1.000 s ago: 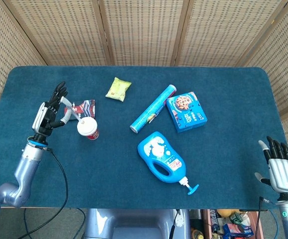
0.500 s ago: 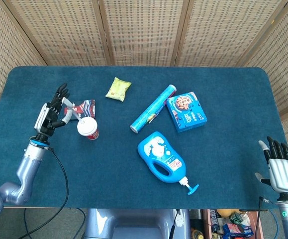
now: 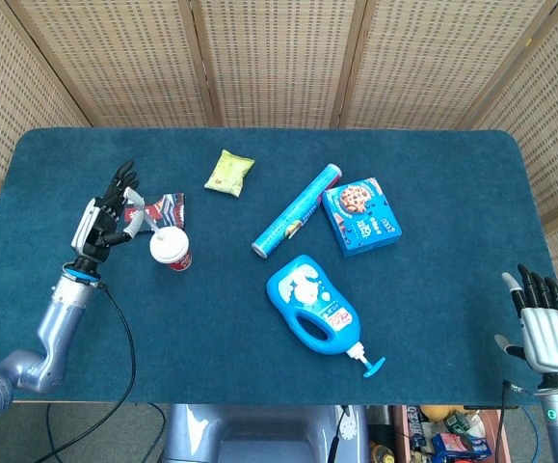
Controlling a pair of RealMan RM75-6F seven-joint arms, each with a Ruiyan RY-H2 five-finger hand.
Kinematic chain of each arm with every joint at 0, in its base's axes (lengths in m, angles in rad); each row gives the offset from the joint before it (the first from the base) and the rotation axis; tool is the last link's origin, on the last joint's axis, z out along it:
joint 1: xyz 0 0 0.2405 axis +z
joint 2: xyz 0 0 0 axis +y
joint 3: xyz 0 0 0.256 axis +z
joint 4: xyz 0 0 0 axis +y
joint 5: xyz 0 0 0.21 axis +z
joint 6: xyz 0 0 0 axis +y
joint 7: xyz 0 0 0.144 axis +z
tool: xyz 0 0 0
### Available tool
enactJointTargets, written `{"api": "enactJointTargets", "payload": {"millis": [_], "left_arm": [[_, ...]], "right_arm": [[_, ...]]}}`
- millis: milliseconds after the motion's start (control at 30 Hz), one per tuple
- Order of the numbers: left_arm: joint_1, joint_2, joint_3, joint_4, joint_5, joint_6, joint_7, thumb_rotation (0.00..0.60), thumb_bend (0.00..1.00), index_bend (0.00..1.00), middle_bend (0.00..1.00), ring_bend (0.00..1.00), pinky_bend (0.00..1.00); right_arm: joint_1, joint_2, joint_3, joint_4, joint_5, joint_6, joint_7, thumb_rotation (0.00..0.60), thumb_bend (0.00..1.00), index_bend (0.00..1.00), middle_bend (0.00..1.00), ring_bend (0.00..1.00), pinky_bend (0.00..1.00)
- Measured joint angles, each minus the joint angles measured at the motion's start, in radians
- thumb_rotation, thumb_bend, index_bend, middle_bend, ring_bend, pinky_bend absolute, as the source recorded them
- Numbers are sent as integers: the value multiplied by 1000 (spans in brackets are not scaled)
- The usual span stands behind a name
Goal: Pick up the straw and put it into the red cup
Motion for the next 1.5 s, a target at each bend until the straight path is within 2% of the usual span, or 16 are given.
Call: {"api": "enactJointTargets", "payload": {"millis": [933, 1000, 1033, 1067, 1133, 1167, 1500], "left_arm": [[-6, -111, 48, 193, 0, -61, -71, 600, 446, 594, 0, 0, 0], [-6, -115, 51, 202, 2, -63, -69, 600, 446, 527, 0, 0, 0], [-6, -117, 54, 206, 3, -65, -68, 600, 446, 419, 0, 0, 0], [-6, -118, 57, 209, 4, -66, -67, 600, 445, 263, 0, 0, 0], [-5, -118, 62, 216, 10, -65, -67, 600, 445, 57, 0, 0, 0], [-4, -118, 64, 219, 13, -63, -67, 600, 445, 5, 0, 0, 0], [11, -105, 76, 218, 37, -11, -60, 600, 416, 0, 0, 0, 0]], "right_arm": [[5, -5, -2, 8, 9, -16, 3, 600, 0, 0, 0, 0, 0], [5, -4, -2, 8, 8, -15, 6, 600, 0, 0, 0, 0, 0], [5, -3, -3, 7, 7, -14, 7, 600, 0, 0, 0, 0, 0], [4, -2, -3, 6, 6, -13, 7, 600, 0, 0, 0, 0, 0], [4, -1, -4, 4, 3, -11, 7, 600, 0, 0, 0, 0, 0], [3, -1, -4, 4, 2, -10, 8, 600, 0, 0, 0, 0, 0], [3, 0, -6, -2, -1, -7, 3, 600, 0, 0, 0, 0, 0]]}}
